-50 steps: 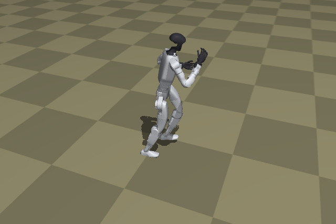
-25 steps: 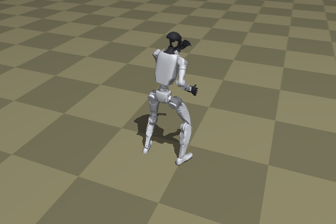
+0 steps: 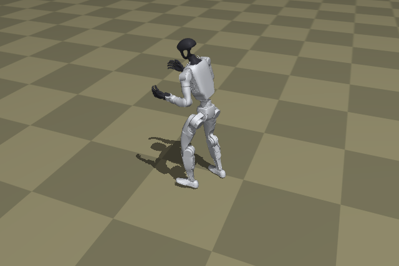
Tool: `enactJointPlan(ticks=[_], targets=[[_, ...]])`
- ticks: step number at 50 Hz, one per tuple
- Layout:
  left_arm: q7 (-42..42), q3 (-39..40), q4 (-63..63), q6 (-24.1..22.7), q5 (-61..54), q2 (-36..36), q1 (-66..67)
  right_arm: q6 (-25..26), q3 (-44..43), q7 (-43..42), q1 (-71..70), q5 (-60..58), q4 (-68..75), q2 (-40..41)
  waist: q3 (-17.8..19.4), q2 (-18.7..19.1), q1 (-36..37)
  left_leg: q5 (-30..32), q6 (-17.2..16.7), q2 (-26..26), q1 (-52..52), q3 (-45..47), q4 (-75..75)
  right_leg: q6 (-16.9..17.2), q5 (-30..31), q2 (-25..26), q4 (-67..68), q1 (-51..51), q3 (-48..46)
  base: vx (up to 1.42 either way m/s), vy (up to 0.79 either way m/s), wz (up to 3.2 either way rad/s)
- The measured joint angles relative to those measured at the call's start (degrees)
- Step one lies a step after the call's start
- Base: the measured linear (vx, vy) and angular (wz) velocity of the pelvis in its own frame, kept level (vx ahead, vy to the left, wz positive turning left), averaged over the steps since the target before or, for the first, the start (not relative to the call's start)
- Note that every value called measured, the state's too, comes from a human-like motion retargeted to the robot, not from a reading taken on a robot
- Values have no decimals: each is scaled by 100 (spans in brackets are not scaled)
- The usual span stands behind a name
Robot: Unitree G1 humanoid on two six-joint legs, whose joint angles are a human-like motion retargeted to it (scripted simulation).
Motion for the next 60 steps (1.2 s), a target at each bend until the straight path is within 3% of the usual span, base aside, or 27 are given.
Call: enactJointPlan(ticks=[3,5,7,10,12,14,17,22,25,26,28,30,33,37,40,45,50,55,60], targets=[[-187,387,-38,-81,-16,420,994,-161,86,-180,-473,-384,-468,294,86,-310,239,786,-506,224,255,284,-628,8,169,48,-345,182,129,11,10,48],[-362,619,-125,-114,48,532,1449,-222,122,-185,-751,-681,-844,218,178,-328,257,687,-857,203,262,68,-650,-102,-67,36,-345,346,116,8,19,94],[-436,640,-164,-113,132,578,1476,-320,160,-160,-887,-886,-1115,32,315,-163,243,291,-950,230,169,-4,-429,-316,-626,-43,460,279,-102,6,20,137],[-255,355,-72,-25,502,790,753,-443,385,-317,-705,-1059,-862,-145,513,-31,376,-254,-471,102,-95,-346,37,-514,-1387,-179,2165,-77,34,6,11,146],[-86,156,-93,-2,972,878,164,-345,555,-498,-182,-1033,-20,-189,555,59,555,-440,-604,115,-377,-621,772,-560,-1580,16,3023,-121,426,7,2,129],[97,4,-157,109,1045,799,-514,-13,805,-649,205,-846,1087,-24,506,24,745,-206,-225,-156,-293,-827,366,-552,-1461,111,3595,-250,655,-1,-3,103],[433,-70,-451,54,648,373,-1098,122,867,-791,1022,-152,1908,234,377,168,959,183,-86,-357,-95,-1123,-237,-637,-1006,223,3902,-146,567,-3,-2,90],[394,133,-970,-358,-1072,-286,-918,-121,367,-214,2215,352,1155,60,65,363,1198,658,-140,-490,287,-1482,-1072,-223,357,675,3030,331,692,-10,-5,52],[257,222,-1059,-718,-3126,-732,-282,-101,376,50,2066,420,949,-140,-218,490,1140,892,-353,-462,373,-1552,-1382,-195,201,714,2504,636,483,-22,-8,31],[148,236,-949,-751,-3346,-769,69,-118,409,141,1963,437,953,-188,-293,601,1084,869,-576,-408,259,-1531,-1136,-239,82,760,2232,838,409,-28,-9,42],[8,201,-561,-697,-3304,-700,628,-151,489,148,1551,381,1058,-244,-343,807,1022,973,-821,-354,137,-1565,-996,-277,-199,864,1672,1173,363,-37,-10,39],[-158,112,50,-223,-1989,-236,905,-187,538,-22,821,112,1278,-265,-174,932,1029,1414,-627,-443,229,-1719,-1459,-244,-564,904,1137,1422,420,-49,-11,23],[-281,-216,178,-78,-1531,259,1379,-270,421,-274,7,-219,1219,-292,156,1168,1179,1620,-715,-397,169,-1668,-1516,-287,-852,982,307,1796,438,-49,-11,0],[-750,-77,-194,-45,-1902,715,2146,-310,199,-285,-797,-102,994,-427,507,1218,1558,829,-749,-324,115,-1311,-1050,-252,-799,857,-299,1845,569,-43,-10,-62],[-870,185,-349,10,-2082,744,2648,-320,155,-207,-951,-6,956,-596,480,1073,1658,451,-525,-378,156,-1158,-526,-122,-561,692,-450,1572,779,-36,-7,-59],[-1018,404,-366,210,-1622,470,2639,-114,110,250,-395,8,1272,-1055,112,789,1404,-408,-138,-556,369,-962,794,170,-210,418,-734,1169,983,-30,-2,-21],[-997,69,-242,330,-735,-64,1441,99,138,127,506,-504,2003,-1465,-299,833,790,-1041,-38,-585,872,-844,1966,390,-220,368,-903,933,857,-29,3,22],[-788,-657,-261,356,413,-342,-769,-53,-371,-13,1771,-347,1956,-1315,-619,1033,-98,-1351,142,-534,1440,-973,2382,715,-115,376,-608,442,477,-32,8,74],[-697,-922,-876,123,971,11,-2615,-83,-1165,434,2861,-95,1466,-925,-805,1112,-1122,-1472,-148,-297,1857,-1448,1958,815,375,539,-616,44,99,-36,6,68]])
